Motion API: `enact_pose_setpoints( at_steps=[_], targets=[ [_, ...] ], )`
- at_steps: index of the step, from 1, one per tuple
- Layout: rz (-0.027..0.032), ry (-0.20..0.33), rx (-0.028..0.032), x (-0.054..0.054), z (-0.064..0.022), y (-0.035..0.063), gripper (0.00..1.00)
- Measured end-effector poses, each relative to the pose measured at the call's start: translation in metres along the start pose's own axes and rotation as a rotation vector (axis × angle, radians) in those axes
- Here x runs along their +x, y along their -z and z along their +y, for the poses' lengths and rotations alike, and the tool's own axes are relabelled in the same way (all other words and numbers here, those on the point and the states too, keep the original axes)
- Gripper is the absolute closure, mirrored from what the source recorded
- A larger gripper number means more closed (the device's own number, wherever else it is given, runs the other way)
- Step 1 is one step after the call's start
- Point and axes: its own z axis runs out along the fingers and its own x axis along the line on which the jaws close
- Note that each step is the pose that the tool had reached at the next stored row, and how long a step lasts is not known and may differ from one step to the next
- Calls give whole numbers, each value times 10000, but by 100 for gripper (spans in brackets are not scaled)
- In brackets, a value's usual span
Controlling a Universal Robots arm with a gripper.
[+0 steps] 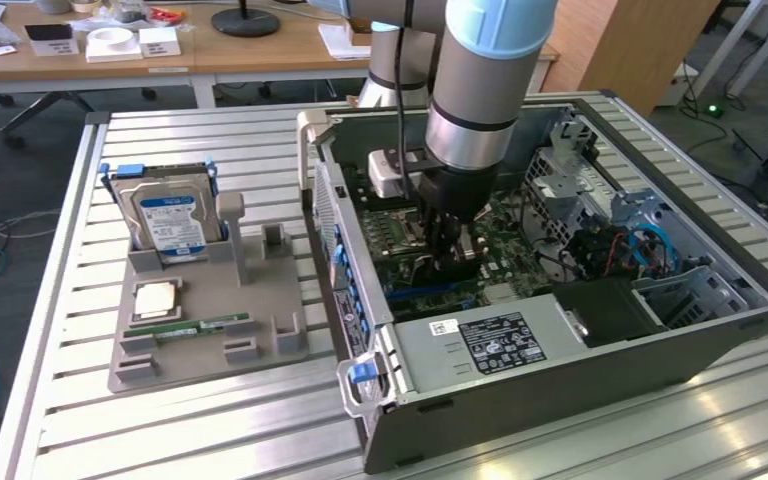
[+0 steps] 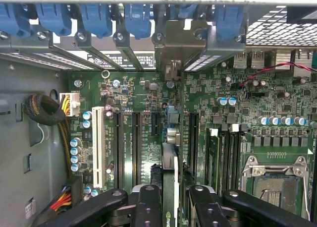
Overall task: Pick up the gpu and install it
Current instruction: 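Insert the gpu into the slot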
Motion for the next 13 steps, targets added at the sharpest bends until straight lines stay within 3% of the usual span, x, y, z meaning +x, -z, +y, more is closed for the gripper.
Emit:
enact_pose_setpoints(
  at_steps=[13],
  targets=[
    [-1,-2,3,0,1,-4,74]
  ],
)
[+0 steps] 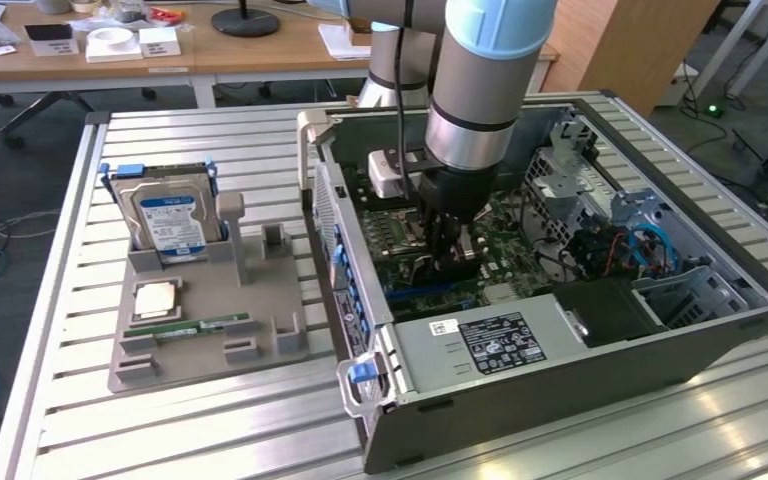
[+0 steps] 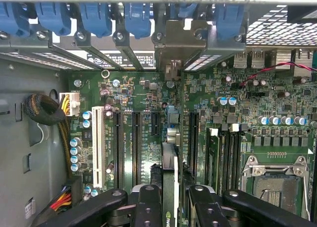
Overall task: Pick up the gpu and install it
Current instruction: 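Insert the gpu into the slot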
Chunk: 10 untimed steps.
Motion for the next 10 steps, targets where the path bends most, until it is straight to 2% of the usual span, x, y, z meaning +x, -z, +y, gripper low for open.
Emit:
enact_pose_setpoints(
  at_steps=[10],
  targets=[
    [-1,0,0,0,0,-7,74]
  ],
)
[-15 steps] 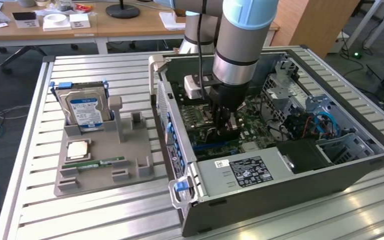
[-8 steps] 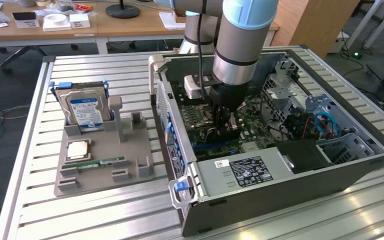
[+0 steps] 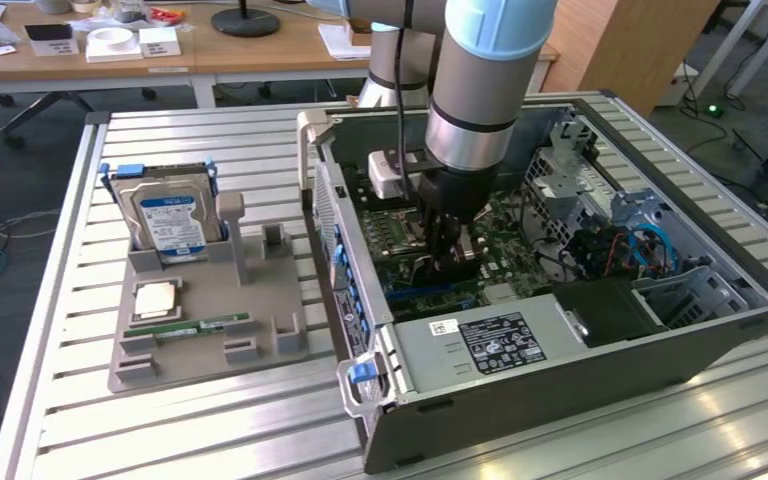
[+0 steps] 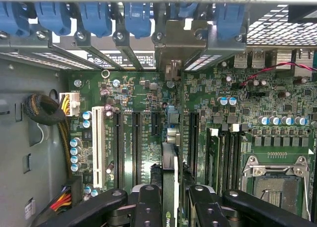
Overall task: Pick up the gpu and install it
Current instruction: 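Insert the gpu into the slot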
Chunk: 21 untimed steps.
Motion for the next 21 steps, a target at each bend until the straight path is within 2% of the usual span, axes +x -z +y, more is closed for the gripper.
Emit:
enact_pose_setpoints(
  at_steps=[21],
  targets=[
    [-21,-1,1,-2,0,3,74]
  ],
)
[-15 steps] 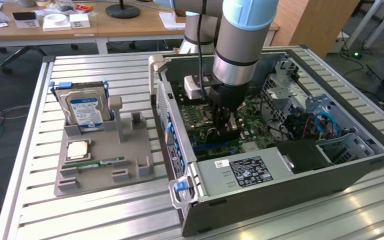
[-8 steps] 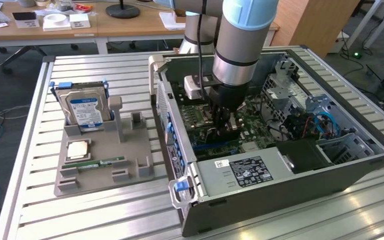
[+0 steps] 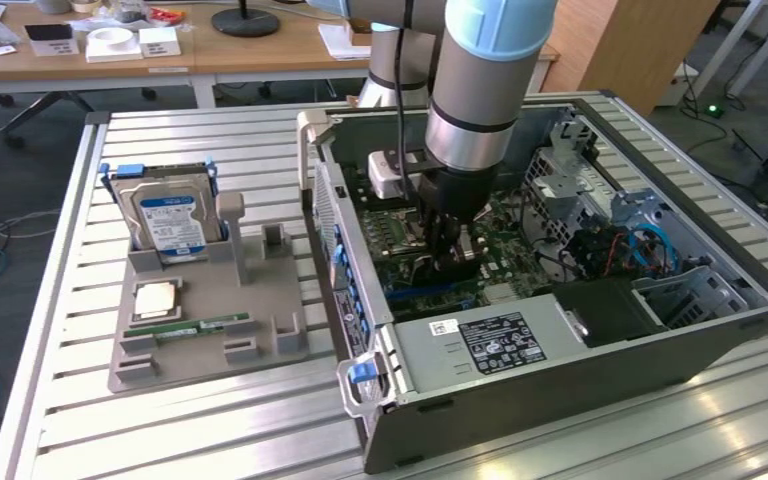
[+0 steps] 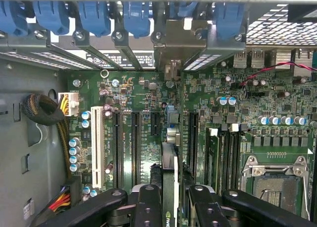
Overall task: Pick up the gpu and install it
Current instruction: 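Insert the gpu into the slot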
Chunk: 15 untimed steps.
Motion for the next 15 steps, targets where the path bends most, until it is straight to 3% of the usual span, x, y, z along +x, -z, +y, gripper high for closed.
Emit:
enact_pose_setpoints(
  at_steps=[15],
  targets=[
    [-6,0,-2,0,-1,50,74]
  ],
)
